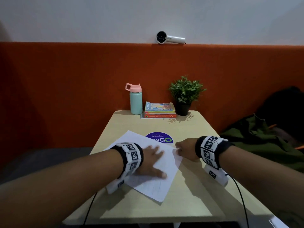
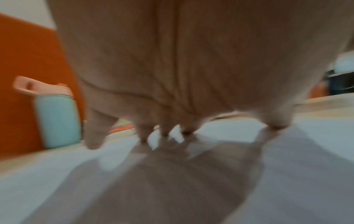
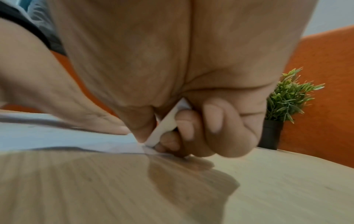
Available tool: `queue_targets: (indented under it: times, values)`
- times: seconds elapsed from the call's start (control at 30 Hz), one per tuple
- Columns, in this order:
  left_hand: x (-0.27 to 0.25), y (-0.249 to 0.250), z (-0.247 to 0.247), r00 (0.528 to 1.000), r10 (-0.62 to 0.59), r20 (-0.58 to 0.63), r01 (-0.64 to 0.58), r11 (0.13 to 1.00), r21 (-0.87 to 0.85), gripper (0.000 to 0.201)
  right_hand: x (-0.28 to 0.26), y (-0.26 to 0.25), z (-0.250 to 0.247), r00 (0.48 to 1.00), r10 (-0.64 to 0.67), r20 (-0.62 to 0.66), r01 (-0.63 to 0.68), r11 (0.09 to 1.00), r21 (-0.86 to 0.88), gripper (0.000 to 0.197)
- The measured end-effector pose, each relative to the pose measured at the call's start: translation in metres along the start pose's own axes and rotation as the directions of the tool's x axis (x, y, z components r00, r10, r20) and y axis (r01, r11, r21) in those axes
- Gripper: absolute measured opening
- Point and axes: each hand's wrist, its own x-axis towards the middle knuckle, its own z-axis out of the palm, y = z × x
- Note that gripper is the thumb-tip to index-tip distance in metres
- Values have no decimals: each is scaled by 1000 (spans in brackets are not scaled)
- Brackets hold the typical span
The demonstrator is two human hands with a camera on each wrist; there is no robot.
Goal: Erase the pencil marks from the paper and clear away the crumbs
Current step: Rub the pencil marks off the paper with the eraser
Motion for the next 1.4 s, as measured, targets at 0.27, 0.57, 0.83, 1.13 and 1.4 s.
queue_targets:
  times: [0.27,0.57,0.83,1.13,1.4]
  values:
    - [-15,17,5,962,271,37,-273,959,74,92,3,3,3,1000,-15,-14,16,1000,21,36]
    - [-33,12,6,955,292,46,-293,956,20,86,5,3,4,1000,-12,-7,13,1000,22,34]
    - [-28,-41,3,996,-86,22,85,995,45,103,11,5,7,1000,-20,-16,20,1000,-12,36]
    - [-27,-48,8,995,-68,66,68,998,-4,105,12,7,8,999,-35,-25,34,999,-13,34]
    - [-19,-52,6,996,-22,87,24,999,-27,121,2,10,-5,965,-165,-206,171,985,8,24]
